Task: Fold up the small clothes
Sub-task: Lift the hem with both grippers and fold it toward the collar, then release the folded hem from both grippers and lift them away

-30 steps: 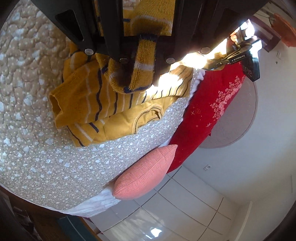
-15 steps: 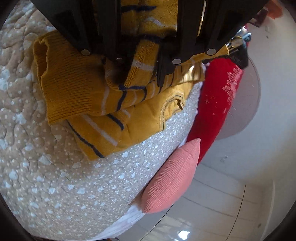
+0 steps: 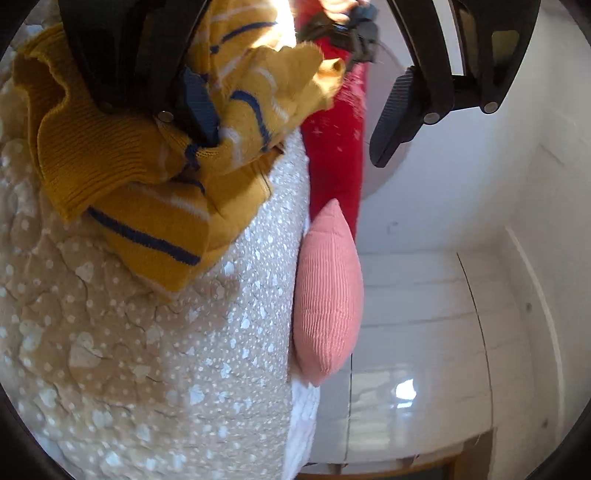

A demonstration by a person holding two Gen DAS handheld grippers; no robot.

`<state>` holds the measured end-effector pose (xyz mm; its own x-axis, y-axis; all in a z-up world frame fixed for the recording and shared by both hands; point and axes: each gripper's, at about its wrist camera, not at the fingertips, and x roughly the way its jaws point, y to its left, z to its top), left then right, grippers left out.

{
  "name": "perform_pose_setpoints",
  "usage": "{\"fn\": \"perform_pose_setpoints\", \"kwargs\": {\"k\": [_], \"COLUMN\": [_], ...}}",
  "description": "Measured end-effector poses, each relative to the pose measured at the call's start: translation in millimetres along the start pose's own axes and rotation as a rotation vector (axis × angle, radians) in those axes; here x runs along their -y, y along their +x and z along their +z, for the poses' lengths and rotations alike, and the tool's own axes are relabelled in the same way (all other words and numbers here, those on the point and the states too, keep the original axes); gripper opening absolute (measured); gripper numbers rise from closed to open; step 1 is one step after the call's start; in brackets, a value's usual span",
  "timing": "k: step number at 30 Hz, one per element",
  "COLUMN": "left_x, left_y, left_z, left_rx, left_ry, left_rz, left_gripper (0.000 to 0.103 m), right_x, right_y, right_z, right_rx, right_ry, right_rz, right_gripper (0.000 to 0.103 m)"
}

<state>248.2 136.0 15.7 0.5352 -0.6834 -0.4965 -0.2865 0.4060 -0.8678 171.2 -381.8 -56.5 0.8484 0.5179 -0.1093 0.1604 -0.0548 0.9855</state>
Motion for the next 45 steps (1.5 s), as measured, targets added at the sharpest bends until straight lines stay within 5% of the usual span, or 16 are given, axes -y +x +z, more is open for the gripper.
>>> {"fn": "perform_pose_setpoints", "kwargs": {"k": [3, 7, 16, 20, 21, 23, 24, 28, 33, 39, 41, 43, 45], "left_x": [10, 20, 19, -5, -11, -21, -24, -16, -31, -41, -27, -11, 3], "left_y": [-3, -14, -48, -40, -34, -19, -18, -51, -69, -103, -120, -129, -126], "left_z": [-3, -11, -63, -79, -81, -84, -86, -101, -110, -111, -126, -142, -150], "left_rx": [0.015, 0.007, 0.017, -0.043, -0.06, -0.137, -0.161, -0.129, -0.156, -0.077, 0.0, 0.074, 0.114], "left_ry": [0.075, 0.188, 0.647, 0.676, 0.665, 0.635, 0.616, 0.691, 0.721, 0.66, 0.735, 0.803, 0.83], "left_rz": [0.05, 0.138, 0.439, 0.475, 0.494, 0.514, 0.502, 0.495, 0.545, 0.533, 0.521, 0.491, 0.44], "left_gripper": [0.076, 0.081, 0.083, 0.081, 0.076, 0.009, 0.007, 0.006, 0.007, 0.035, 0.046, 0.062, 0.071], "right_x": [-10, -40, -58, -49, -47, -39, -33, -23, 1, -7, -24, -41, -55], "right_y": [-2, -12, -71, -90, -89, -79, -74, -93, -134, -151, -150, -147, -138], "right_z": [8, 0, -74, -98, -103, -105, -103, -99, -88, -92, -103, -112, -118], "right_rx": [0.027, 0.02, -0.056, -0.082, -0.1, -0.159, -0.177, -0.227, -0.21, -0.12, -0.079, -0.031, 0.004], "right_ry": [-0.034, -0.276, -0.773, -0.867, -0.89, -0.893, -0.863, -0.789, -0.729, -0.769, -0.879, -0.947, -0.978], "right_rz": [-0.033, -0.199, -0.533, -0.573, -0.582, -0.603, -0.605, -0.55, -0.587, -0.656, -0.699, -0.693, -0.655], "right_gripper": [0.085, 0.086, 0.088, 0.087, 0.082, 0.05, 0.024, 0.008, 0.007, 0.008, 0.018, 0.044, 0.049]}}
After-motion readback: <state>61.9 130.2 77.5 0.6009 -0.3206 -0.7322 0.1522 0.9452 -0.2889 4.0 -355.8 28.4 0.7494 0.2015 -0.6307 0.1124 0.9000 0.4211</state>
